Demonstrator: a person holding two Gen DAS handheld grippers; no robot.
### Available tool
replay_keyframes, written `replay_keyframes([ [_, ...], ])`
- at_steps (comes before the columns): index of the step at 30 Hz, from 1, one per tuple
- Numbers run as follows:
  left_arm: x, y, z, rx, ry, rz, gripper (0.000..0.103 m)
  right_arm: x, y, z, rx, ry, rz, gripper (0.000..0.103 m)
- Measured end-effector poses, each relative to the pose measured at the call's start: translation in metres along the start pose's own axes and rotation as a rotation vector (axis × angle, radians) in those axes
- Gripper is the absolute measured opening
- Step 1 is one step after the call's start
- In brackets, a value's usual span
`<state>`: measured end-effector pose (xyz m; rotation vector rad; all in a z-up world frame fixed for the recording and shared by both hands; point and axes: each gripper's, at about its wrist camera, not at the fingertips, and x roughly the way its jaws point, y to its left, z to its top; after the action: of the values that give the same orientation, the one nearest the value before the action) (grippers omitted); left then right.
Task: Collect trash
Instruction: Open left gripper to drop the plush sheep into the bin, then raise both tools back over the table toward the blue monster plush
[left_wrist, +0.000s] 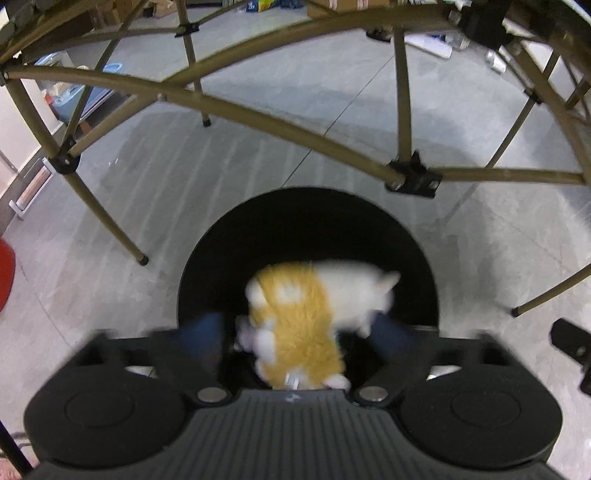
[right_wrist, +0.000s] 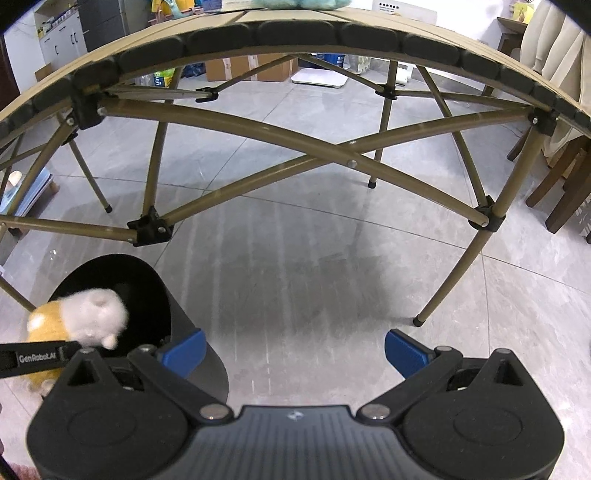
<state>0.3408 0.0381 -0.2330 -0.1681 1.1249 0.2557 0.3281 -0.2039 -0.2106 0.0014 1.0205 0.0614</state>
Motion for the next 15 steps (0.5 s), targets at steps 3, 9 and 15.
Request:
replay_keyframes([
  [3,-0.0028,0.0007,0.0021,-0.004,-0.008,0.002,0.103,0.0000,0.0019,0.0003,-0.003,0.000,0.001,0.103],
  [9,-0.0019,0.0013,0.0015,-0.011,0.015,0.001,0.103,0.0000,0.0031,0.0006,-0.002,-0.002,0.000,0.103],
  [15,-0.0074,-0.0002,0.0004,0.000,-0.007,-0.005,0.103,-0.0036,0.0034,0.0017,0.002,-0.015,0.002,0.103],
])
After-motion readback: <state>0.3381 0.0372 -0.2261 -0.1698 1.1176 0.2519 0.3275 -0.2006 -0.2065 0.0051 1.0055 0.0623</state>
